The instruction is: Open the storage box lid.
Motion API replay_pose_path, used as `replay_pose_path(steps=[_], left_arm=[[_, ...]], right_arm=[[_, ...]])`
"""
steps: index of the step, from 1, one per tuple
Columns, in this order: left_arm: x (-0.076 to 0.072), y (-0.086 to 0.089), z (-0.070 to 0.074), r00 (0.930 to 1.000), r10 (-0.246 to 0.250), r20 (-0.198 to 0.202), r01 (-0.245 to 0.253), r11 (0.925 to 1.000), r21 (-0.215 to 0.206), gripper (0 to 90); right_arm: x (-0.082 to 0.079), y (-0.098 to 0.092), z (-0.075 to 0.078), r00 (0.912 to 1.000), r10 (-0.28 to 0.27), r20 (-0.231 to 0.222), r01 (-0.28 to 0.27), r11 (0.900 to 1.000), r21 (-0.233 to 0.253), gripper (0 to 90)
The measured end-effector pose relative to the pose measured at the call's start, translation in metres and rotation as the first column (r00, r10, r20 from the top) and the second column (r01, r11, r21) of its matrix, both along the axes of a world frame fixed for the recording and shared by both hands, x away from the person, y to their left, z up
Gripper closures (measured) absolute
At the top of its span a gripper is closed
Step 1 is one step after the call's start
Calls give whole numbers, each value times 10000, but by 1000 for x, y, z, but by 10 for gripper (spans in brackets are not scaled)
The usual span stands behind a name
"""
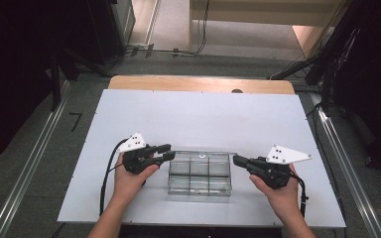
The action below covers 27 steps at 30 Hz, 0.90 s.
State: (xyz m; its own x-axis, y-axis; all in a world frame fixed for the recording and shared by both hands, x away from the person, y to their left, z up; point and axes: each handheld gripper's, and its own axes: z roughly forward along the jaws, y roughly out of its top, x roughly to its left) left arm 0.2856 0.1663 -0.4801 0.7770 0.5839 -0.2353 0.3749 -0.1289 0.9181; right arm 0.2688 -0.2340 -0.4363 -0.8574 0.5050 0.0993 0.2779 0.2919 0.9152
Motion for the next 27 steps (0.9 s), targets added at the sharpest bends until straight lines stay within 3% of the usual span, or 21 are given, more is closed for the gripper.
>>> replay_pose_path(steps=[4, 10, 14, 17, 23, 27], left_arm=[[1, 1, 0, 10000, -78, -26, 78, 9999, -65, 638], [2, 1, 0, 10000, -60, 41, 61, 9999, -82, 644], [2, 1, 0, 10000, -12, 37, 12, 9999, -123, 646], [3, 1, 0, 10000, 22, -4, -22, 9999, -171, 646], [3, 1, 0, 10000, 13, -12, -13, 9998, -205, 646], [3, 1, 0, 10000, 11, -19, -12, 9996, -271, 649]], right_arm=[[0, -3, -3, 10000, 81, -58, -81, 9999, -88, 875], [-1, -14, -7, 9994, 164, -298, -164, 9999, 7, 749], [2, -20, -10, 9993, 112, -366, -106, 9998, 162, 581], [6, -21, -11, 9983, 127, -568, -103, 9990, 426, 407], [16, -16, -9, 9981, 227, -579, -200, 9987, 463, 123], [22, -13, -10, 9970, 406, -657, -363, 9972, 655, 0]])
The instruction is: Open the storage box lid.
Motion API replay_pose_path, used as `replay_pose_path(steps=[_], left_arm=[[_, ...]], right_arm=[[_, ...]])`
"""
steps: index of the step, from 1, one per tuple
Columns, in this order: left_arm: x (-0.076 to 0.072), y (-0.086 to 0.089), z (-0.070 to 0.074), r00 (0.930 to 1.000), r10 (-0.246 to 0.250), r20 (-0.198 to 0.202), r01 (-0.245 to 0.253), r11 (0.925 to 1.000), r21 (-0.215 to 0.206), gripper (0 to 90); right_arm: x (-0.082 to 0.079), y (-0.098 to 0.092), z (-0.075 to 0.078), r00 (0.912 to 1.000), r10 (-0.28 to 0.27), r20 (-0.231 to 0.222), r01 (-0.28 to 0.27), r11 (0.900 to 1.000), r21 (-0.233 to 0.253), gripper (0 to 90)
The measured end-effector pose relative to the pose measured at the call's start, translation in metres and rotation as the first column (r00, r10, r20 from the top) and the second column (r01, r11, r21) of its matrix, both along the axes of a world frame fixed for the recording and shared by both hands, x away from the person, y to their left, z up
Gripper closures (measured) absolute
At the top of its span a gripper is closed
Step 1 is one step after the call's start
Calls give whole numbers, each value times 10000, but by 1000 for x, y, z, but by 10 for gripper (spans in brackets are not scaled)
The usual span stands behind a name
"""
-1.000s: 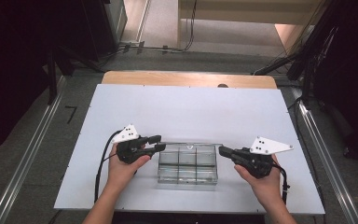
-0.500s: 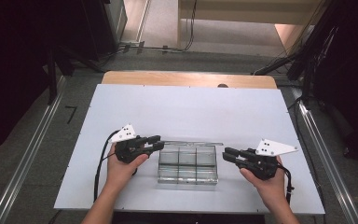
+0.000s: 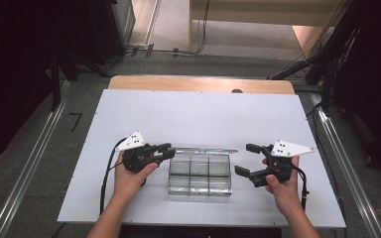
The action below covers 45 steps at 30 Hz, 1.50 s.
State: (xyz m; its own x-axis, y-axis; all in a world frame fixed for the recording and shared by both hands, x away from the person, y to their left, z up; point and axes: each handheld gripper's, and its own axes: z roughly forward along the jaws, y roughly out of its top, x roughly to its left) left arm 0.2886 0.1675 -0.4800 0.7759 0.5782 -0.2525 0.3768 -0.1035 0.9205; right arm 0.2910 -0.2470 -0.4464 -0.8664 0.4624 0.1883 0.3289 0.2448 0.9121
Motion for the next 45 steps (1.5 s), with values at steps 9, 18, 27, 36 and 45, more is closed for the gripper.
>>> replay_pose_path(steps=[9, 18, 27, 36, 45], left_arm=[[5, 0, 1, 10000, 53, -31, -54, 9998, -192, 663], [8, -3, 1, 10000, 10, -66, -11, 9998, -212, 667], [13, -3, -1, 9989, 207, -412, -221, 9991, -353, 688], [16, -4, 0, 9977, 421, -528, -441, 9983, -377, 704], [21, -6, 1, 9929, 785, -896, -842, 9945, -619, 729]], right_arm=[[20, 18, 6, 9999, 139, 2, -138, 9992, -387, 0], [27, 24, -9, 9998, -173, 104, 170, 9995, 284, 230], [32, 24, -19, 9988, -470, -150, 466, 9986, -252, 565], [36, 23, -22, 9976, -690, -83, 688, 9974, -213, 720], [40, 25, -24, 9939, -1096, -93, 1095, 9939, -95, 756]])
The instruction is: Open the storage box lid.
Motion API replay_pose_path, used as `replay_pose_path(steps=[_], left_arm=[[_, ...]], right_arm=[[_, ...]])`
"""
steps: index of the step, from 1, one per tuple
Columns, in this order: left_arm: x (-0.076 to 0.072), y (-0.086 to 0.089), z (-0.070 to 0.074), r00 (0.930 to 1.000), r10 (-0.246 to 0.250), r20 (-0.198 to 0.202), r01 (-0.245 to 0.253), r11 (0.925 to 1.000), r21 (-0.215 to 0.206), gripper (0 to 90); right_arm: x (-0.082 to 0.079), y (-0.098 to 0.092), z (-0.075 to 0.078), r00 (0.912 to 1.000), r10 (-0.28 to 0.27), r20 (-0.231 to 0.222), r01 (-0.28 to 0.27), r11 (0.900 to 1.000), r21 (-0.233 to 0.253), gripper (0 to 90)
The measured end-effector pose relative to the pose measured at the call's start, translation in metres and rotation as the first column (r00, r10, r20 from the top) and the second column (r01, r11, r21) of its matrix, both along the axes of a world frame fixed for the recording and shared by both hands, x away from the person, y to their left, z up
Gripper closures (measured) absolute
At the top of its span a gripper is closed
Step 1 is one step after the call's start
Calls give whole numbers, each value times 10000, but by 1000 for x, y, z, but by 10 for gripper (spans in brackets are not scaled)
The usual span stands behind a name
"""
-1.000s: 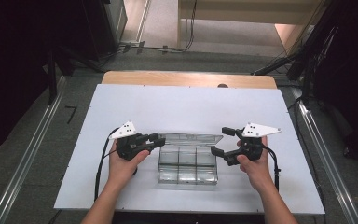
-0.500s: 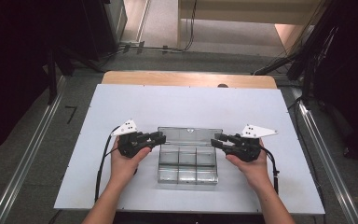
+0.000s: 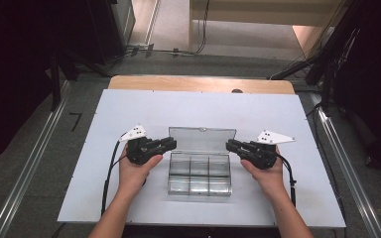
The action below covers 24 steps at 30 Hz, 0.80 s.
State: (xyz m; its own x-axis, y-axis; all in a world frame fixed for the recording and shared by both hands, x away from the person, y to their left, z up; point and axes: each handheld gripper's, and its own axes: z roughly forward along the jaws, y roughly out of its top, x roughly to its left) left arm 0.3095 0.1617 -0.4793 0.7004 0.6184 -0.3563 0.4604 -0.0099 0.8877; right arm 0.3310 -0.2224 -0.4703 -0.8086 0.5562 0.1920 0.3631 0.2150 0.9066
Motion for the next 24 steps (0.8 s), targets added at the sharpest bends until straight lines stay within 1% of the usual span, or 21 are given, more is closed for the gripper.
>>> replay_pose_path(steps=[6, 8, 11, 14, 18, 20, 24], left_arm=[[3, -1, -2, 9995, 226, -216, -230, 9996, -169, 749], [5, -1, -1, 9987, 334, -389, -347, 9989, -321, 752], [7, -3, -1, 9982, 434, -409, -444, 9987, -244, 753], [9, -4, -4, 9970, 560, -531, -581, 9975, -391, 758], [11, -4, -6, 9961, 625, -624, -657, 9965, -508, 763], [12, -4, -6, 9959, 617, -660, -653, 9964, -549, 764], [12, -5, -7, 9952, 703, -680, -741, 9957, -558, 765]], right_arm=[[2, 1, -1, 9996, -287, -54, 287, 9996, 33, 778], [2, 2, -2, 9992, -392, 92, 392, 9992, -48, 786], [3, 3, -3, 9985, -526, 127, 527, 9986, -38, 790], [5, 4, -5, 9976, -692, -23, 692, 9975, 102, 791], [7, 6, -7, 9963, -849, -92, 851, 9961, 215, 792], [8, 5, -8, 9963, -836, -211, 841, 9961, 282, 792], [9, 4, -9, 9965, -782, -306, 793, 9961, 379, 793]])
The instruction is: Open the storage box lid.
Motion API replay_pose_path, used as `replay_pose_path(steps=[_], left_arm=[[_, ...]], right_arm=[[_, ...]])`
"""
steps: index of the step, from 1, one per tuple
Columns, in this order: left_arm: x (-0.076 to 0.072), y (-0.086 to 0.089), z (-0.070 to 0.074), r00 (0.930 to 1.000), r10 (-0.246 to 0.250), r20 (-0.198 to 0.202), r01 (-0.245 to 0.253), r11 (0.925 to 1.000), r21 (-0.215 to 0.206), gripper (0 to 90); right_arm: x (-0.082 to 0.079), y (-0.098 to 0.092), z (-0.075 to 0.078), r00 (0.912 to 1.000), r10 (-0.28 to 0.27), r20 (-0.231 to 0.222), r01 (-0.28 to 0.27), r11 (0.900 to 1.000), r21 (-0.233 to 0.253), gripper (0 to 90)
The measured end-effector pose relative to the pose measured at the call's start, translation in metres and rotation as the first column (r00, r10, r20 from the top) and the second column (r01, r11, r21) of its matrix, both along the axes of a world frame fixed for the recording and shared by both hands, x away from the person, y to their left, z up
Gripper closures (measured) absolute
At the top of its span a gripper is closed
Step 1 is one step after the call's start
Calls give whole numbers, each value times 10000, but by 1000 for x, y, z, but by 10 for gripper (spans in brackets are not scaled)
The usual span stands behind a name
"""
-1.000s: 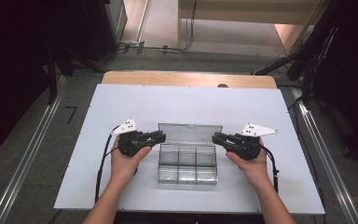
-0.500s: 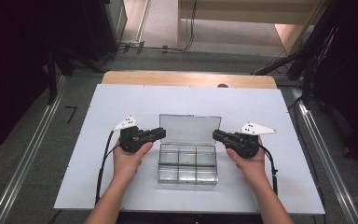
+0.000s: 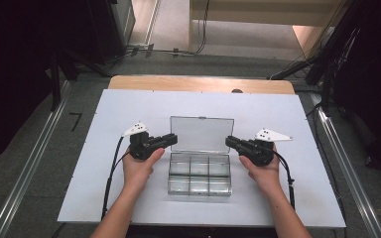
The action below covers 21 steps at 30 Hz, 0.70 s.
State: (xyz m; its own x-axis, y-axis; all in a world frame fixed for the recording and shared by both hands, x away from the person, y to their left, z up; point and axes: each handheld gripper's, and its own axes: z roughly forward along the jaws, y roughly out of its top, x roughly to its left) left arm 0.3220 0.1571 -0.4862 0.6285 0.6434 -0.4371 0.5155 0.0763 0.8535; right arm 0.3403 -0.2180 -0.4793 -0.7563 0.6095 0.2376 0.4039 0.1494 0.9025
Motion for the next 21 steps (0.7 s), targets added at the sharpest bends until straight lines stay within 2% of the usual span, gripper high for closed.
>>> replay_pose_path(steps=[8, 18, 21], left_arm=[[3, 0, -3, 9991, 189, -367, -198, 9995, -250, 782], [6, -3, -3, 9964, 497, -684, -510, 9985, -176, 786], [7, -4, -4, 9949, 627, -786, -638, 9979, -117, 781]], right_arm=[[3, 1, -3, 9994, -220, -266, 225, 9996, 162, 774], [7, 3, -6, 9957, -426, -827, 465, 9979, 449, 759], [8, 4, -7, 9944, -557, -901, 590, 9976, 350, 745]])
